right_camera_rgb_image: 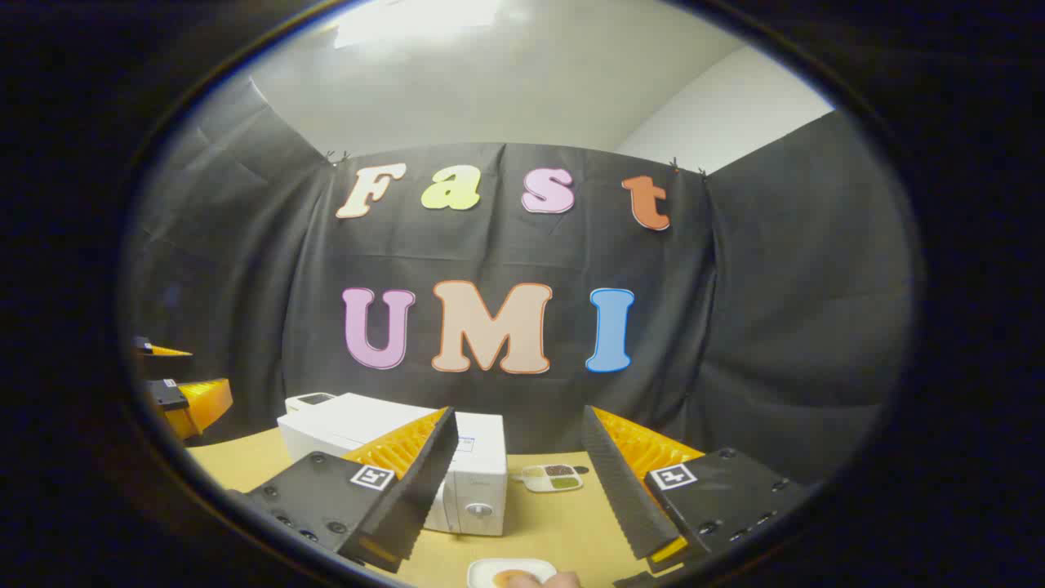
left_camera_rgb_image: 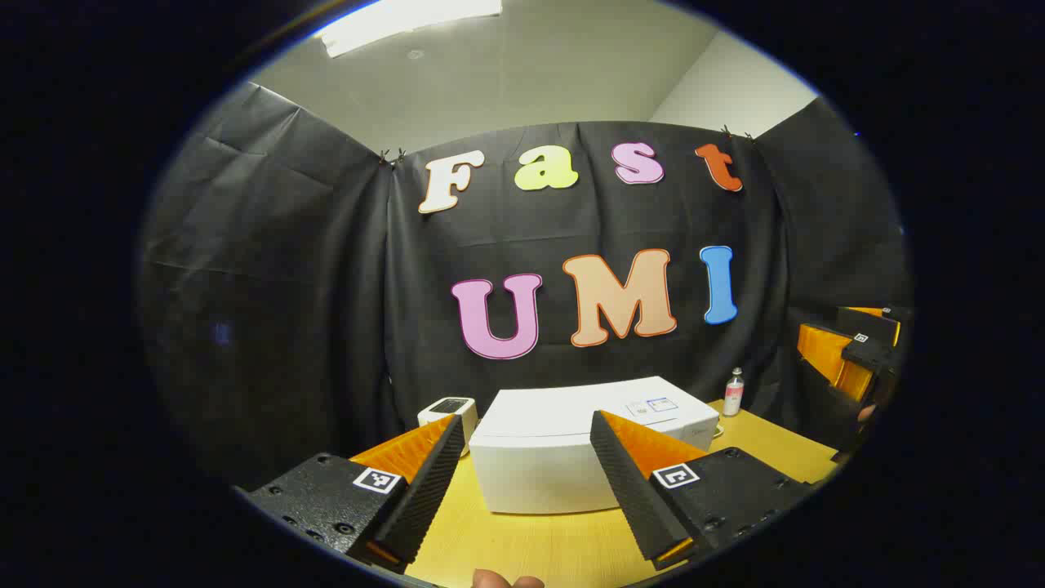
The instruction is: Open the microwave oven with the left hand, put the food in, and close the microwave oven.
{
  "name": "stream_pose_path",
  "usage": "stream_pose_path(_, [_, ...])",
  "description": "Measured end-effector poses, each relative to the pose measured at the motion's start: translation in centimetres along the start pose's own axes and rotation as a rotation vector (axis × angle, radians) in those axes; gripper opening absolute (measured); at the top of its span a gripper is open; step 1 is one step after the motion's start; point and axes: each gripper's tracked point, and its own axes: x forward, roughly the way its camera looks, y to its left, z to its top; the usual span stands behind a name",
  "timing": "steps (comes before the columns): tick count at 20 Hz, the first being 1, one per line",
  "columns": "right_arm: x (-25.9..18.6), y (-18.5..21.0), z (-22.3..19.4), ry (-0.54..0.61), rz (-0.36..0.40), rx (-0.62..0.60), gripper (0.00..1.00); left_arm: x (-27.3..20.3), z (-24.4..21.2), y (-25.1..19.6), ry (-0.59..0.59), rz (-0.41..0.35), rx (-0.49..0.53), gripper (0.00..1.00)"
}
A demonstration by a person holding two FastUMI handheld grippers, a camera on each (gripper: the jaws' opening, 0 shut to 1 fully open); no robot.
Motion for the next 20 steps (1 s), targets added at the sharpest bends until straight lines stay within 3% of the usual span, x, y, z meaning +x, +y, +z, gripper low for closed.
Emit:
stream_pose_path(10, [1.7, -1.8, -0.2, -0.013, 0.005, -0.025, 0.96, 1.5, 0.2, -3.2, -0.004, -0.027, 0.023, 0.96])
stream_pose_path(11, [2.0, -1.8, -0.2, -0.013, 0.01, -0.025, 0.97, 1.7, 0.2, -3.4, -0.003, -0.028, 0.027, 1.0])
stream_pose_path(12, [2.3, -1.8, -0.3, -0.014, 0.012, -0.025, 0.97, 1.9, 0.1, -3.6, -0.003, -0.029, 0.029, 0.96])
stream_pose_path(13, [2.5, -1.9, -0.3, -0.015, 0.013, -0.026, 0.97, 2.1, 0.1, -3.8, -0.002, -0.029, 0.03, 1.0])
stream_pose_path(18, [3.3, -2.1, -0.4, -0.019, 0.022, -0.032, 0.96, 2.7, -0.3, -4.1, 0.006, -0.022, 0.039, 0.96])
stream_pose_path(20, [3.4, -2.0, -0.6, -0.019, 0.026, -0.034, 0.97, 2.7, -0.4, -4.2, 0.009, -0.019, 0.037, 1.0])
